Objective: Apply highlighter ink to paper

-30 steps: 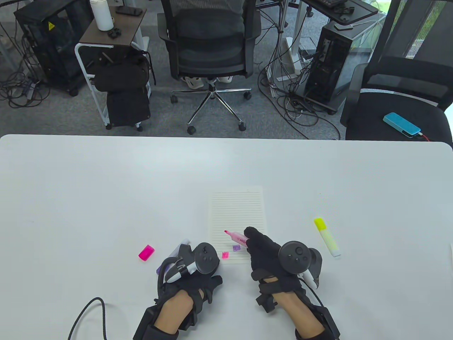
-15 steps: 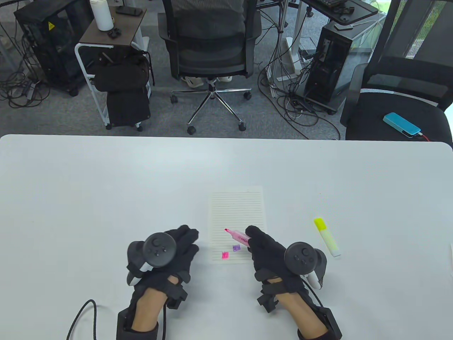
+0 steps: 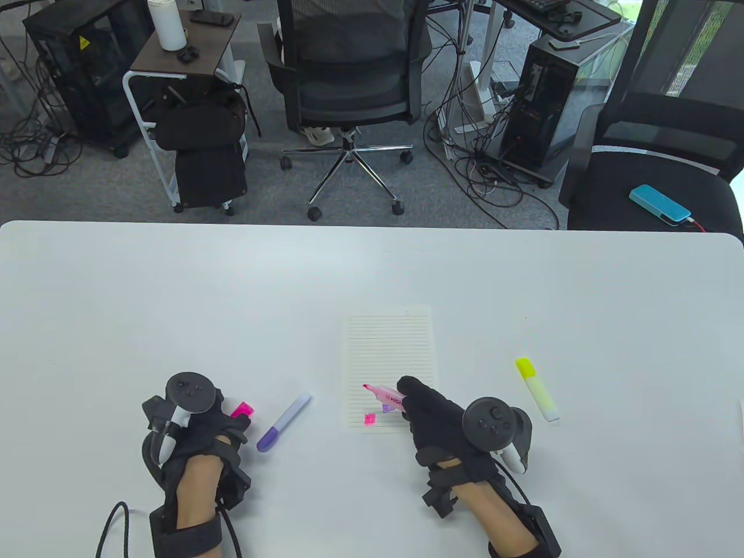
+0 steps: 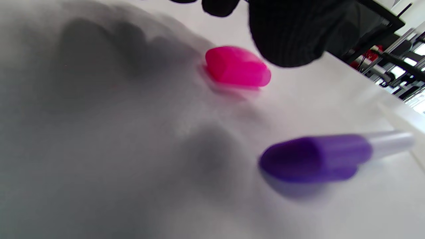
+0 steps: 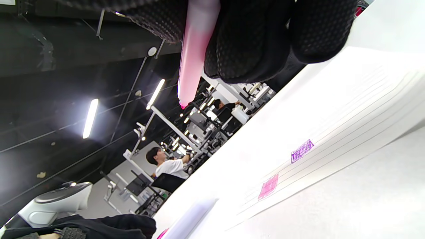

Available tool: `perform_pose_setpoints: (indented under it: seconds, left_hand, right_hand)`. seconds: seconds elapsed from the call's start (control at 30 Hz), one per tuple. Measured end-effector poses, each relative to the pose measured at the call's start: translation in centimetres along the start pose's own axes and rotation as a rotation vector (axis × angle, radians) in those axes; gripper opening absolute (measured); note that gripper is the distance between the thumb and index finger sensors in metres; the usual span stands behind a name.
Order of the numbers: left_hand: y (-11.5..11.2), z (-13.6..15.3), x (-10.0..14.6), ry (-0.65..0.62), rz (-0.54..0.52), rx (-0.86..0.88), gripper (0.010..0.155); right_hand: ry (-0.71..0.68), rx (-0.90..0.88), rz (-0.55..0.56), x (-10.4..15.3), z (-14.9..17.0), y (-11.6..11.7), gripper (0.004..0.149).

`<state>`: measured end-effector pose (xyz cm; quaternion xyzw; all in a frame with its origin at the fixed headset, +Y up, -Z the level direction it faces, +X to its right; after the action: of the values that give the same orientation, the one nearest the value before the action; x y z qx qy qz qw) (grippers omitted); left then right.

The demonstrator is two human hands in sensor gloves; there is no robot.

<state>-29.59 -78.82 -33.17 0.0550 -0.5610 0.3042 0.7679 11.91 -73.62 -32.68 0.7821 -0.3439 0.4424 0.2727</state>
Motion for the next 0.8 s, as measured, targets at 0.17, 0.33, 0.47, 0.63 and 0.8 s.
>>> perform_pose_setpoints:
  seconds: [0.17, 0.33, 0.47, 0.63, 0.8]
  left_hand:
    - [-0.9, -0.3, -0.9, 0.025, 0.001, -0.073, 0.075]
    - [-1.0, -0.6, -1.4, 0.018, -0.007, -0.100, 0.063]
    - [-1.0, -0.7, -1.5, -0.012, 0.004, -0.094, 0.065]
    - [-1.1, -0.8, -1.5, -0.018, 0.020, -0.092, 0.066]
    - [-1.1, -0.8, -1.4, -0.019, 0.027, -0.090, 0.066]
  right_hand:
    - [0.002, 0.002, -0.018, 0.0, 0.0, 0.2, 0.044]
    - [0.006, 0.007, -0.036, 0.0, 0.0, 0.4, 0.044]
    - [0.007, 0.011, -0.048, -0.1, 0.0, 0.6, 0.044]
    - [0.012, 0.020, -0.070, -0.1, 0.1, 1.0, 0.044]
    - [0.016, 0.026, -0.084, -0.1, 0.2, 1.4, 0.044]
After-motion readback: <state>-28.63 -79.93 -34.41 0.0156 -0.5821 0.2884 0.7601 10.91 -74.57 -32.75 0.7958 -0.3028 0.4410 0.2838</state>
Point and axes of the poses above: the tracker on the back of each hand, its own z axis roughly to the little-finger side, its own x axis roughly from the fingertips to the wrist, y = z × x, the point moved 4 cm from there along -x, roughly from the wrist to the fingertips, and after that the axes turned 8 degrees about -y, right-handed, at the moved point
